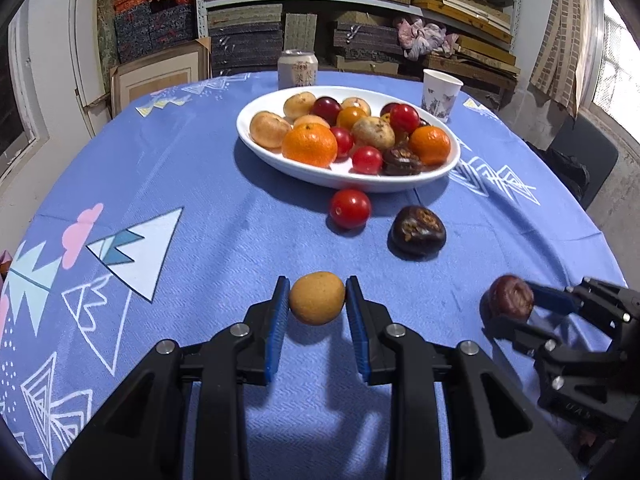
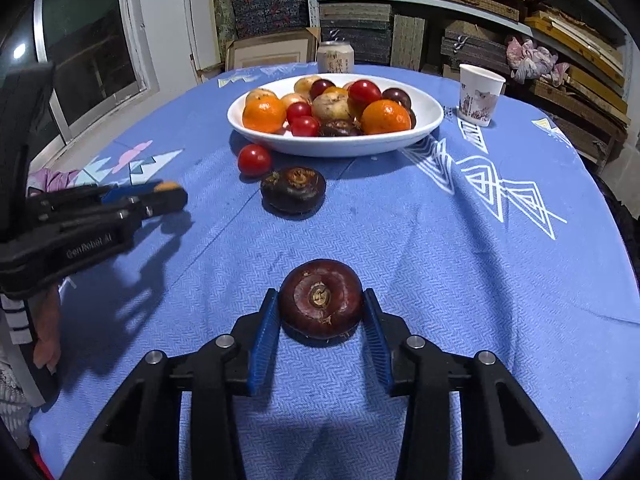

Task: Organize fruits
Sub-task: 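Grasp the dark brown fruit with the right tool while the left tool grasps the tan fruit, then place the dark brown fruit on the plate with the right tool while the left tool places the tan fruit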

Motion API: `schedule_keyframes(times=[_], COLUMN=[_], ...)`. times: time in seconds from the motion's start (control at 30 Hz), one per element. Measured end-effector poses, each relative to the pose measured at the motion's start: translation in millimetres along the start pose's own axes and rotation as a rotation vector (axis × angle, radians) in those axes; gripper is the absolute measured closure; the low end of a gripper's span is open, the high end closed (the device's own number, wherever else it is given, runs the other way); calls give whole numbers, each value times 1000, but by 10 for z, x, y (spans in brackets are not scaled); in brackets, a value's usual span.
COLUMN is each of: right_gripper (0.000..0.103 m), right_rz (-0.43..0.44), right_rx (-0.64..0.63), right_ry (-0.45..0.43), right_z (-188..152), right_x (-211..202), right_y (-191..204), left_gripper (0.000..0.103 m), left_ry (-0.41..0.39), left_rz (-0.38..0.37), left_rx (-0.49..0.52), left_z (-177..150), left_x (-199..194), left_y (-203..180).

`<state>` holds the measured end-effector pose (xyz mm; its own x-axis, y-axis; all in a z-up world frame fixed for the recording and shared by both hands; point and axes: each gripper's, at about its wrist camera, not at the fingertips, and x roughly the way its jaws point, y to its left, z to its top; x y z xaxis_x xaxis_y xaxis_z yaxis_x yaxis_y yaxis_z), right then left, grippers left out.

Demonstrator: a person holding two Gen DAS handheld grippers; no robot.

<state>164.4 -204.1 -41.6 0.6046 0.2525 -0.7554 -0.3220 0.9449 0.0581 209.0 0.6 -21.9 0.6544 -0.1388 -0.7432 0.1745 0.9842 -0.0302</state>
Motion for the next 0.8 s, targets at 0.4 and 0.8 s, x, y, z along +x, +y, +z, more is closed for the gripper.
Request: schedule_keyframes(times=[0.4, 0.8], right_gripper=[60, 60], right_rz=[30, 58], right_rx=[-38, 16], right_ry=[20, -196], right_z=[-10, 515], right_x=[12, -810], right_y=[88, -108], left_gripper=[75, 75], left_ry=[48, -160], left_rz=[-8, -8], left_rx=[20, 54], left_z=[-181, 236], left_x=[-5, -790], left_y=[-63, -136])
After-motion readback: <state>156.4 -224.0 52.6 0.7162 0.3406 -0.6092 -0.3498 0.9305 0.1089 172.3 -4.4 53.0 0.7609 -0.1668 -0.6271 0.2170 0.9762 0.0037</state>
